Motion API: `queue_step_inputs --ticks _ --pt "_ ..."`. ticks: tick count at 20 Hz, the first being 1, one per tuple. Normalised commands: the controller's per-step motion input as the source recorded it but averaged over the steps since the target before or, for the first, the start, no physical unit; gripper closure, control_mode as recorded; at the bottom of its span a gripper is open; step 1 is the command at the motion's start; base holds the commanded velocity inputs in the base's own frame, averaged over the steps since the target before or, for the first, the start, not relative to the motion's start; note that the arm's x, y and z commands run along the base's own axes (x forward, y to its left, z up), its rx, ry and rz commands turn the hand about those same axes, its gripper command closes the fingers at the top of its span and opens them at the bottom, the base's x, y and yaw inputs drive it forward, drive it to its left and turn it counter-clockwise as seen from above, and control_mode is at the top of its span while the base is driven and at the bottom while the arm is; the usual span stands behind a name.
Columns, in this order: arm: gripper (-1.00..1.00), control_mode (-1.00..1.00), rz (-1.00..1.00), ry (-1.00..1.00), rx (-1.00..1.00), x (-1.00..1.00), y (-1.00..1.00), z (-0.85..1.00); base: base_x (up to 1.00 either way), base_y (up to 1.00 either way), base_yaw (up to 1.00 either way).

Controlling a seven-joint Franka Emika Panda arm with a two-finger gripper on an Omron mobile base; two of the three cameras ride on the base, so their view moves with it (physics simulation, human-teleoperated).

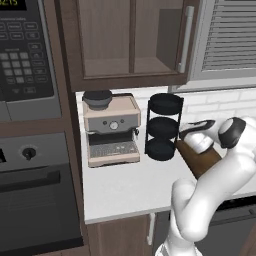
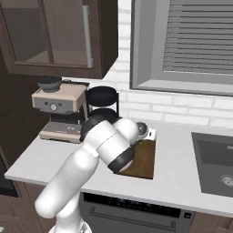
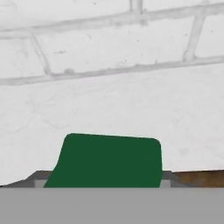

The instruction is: Pick up the sponge from the counter and clean the cutting board by briefly scrubbing or pressing down on the cutting board. Once finished, release the sponge.

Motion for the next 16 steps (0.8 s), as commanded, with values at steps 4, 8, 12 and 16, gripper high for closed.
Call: queue_step_inputs --ticks 4,8,12,16 --pt "1.00 -1.00 -0.03 -0.05 0.00 -0.21 -0.20 -0.14 0.00 0.00 0.00" --pt "1.00 -1.00 -0.08 -0.03 0.00 -0.46 -0.18 0.00 0.00 0.00 0.00" --pt "1.00 -1.00 -0.06 -0.06 0.00 -0.50 -0.25 -0.09 0.00 0.00 0.00" --pt "1.00 -1.00 -0.01 -0.13 0.00 -0.78 -0.36 -0.16 0.00 0.00 0.00"
